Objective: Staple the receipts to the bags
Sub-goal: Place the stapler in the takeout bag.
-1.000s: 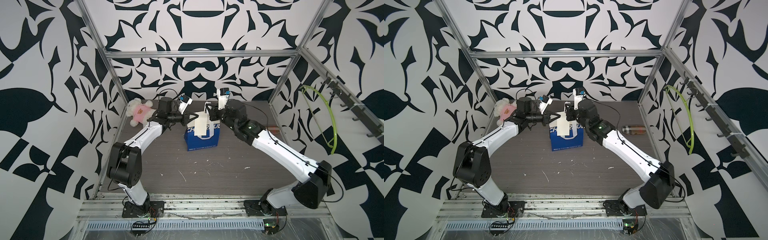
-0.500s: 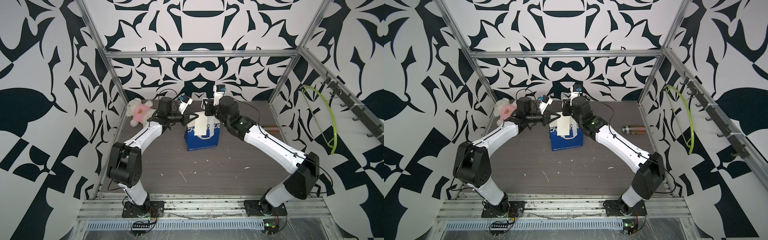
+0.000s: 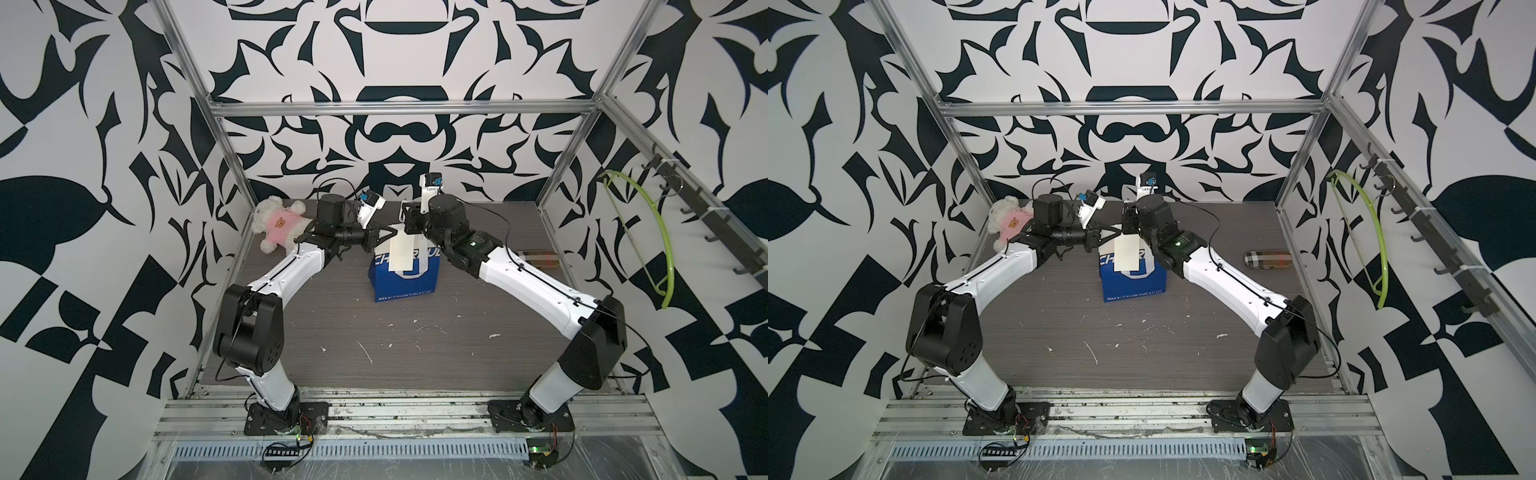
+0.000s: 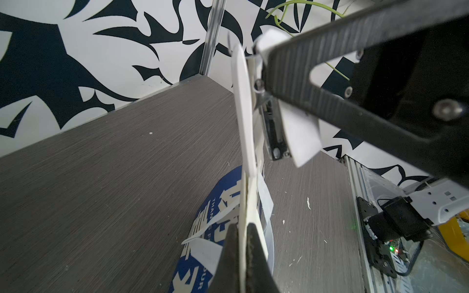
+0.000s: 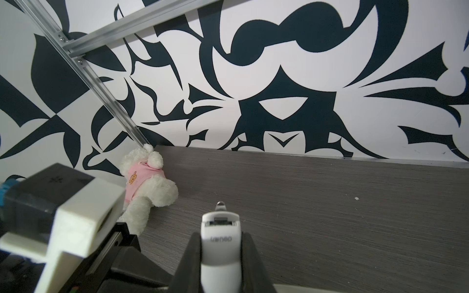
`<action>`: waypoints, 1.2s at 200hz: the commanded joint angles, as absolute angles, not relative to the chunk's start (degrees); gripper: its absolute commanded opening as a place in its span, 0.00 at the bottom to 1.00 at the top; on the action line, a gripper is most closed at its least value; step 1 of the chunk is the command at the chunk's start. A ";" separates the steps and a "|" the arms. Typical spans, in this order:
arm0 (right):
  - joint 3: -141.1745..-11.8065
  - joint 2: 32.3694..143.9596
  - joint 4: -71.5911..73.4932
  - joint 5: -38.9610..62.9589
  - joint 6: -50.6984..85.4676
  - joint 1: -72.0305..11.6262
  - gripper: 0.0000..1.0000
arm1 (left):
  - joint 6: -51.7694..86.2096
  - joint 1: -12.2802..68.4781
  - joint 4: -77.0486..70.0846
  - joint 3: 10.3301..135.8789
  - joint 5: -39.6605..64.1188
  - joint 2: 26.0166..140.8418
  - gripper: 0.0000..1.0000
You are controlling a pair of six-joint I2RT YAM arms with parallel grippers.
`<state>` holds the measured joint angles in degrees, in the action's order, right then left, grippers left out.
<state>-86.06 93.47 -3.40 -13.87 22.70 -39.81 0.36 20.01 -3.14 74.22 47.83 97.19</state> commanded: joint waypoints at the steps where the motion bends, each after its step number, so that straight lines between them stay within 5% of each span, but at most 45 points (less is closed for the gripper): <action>1: -89.22 91.89 -3.31 -13.08 22.72 -40.08 0.00 | -0.62 20.04 -1.89 73.70 47.67 96.17 0.00; 240: -91.93 94.69 -7.28 -13.90 21.53 -40.43 0.00 | -0.62 20.04 -2.02 74.03 47.14 97.09 0.00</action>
